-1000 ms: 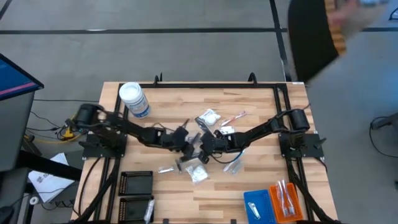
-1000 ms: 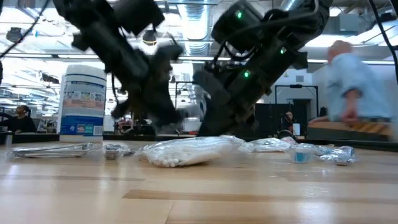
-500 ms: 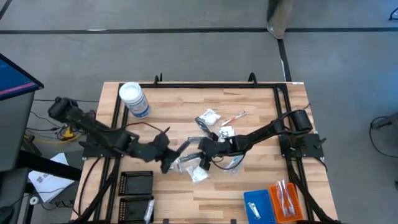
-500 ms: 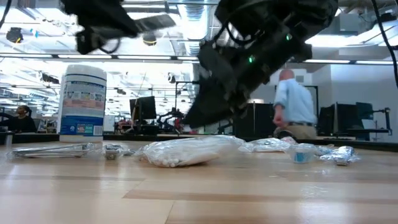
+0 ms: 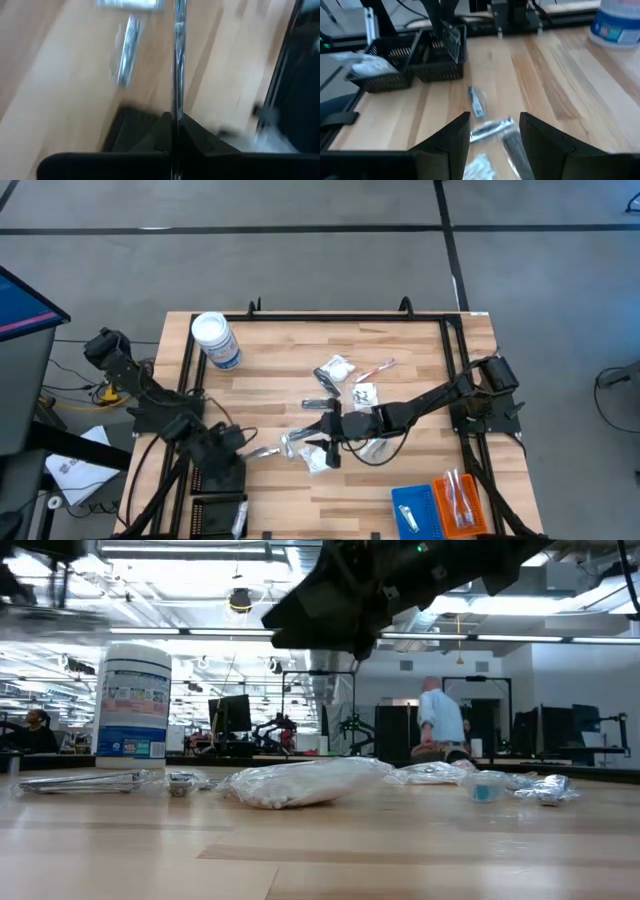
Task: Pick & Place Travel size toiletries
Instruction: Put the black comb into the top black bin
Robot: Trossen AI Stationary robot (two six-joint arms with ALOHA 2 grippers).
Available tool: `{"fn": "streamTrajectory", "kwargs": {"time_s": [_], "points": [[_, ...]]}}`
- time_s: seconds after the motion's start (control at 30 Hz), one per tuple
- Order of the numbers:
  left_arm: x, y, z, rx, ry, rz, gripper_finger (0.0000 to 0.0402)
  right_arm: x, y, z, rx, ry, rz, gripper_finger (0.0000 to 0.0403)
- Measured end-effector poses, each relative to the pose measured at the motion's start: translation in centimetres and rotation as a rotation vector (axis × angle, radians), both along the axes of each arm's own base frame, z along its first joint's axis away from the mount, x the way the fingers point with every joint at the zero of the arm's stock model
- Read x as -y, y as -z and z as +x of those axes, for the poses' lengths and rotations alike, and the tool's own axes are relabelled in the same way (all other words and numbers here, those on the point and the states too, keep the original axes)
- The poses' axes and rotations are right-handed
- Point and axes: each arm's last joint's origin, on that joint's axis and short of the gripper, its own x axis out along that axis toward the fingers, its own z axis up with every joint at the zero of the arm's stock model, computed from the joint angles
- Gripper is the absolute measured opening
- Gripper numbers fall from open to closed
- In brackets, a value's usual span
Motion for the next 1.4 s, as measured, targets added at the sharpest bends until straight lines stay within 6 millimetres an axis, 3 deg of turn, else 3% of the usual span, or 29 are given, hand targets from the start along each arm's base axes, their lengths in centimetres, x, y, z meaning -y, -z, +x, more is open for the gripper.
{"fn": "streamTrajectory", "kwargs": {"time_s": [0.23, 0.47, 0.8, 1.03, 1.4], "points": [[1.0, -1.0, -2.5, -0.088, 0.036, 0.074, 0.0002, 0.4, -0.2, 0.2, 0.022, 0.015, 0.010, 0.0155], [2.1, 0.5, -3.7, -0.160, 0.107, 0.154, 0.0003, 1.6, 0.4, 0.7, 0.010, 0.091, 0.100, 0.0146], [3.5, 3.6, -3.5, -0.329, 0.161, 0.218, 0.0004, 2.4, 0.9, 0.9, -0.004, 0.119, 0.110, 0.0134], [3.7, 4.1, -3.3, -0.331, 0.167, 0.240, 0.0007, 2.5, 0.9, 0.9, -0.006, 0.119, 0.110, 0.0134], [3.8, 4.1, -3.2, -0.325, 0.147, 0.223, 0.0072, 2.5, 0.9, 0.9, -0.009, 0.117, 0.109, 0.0128]]}}
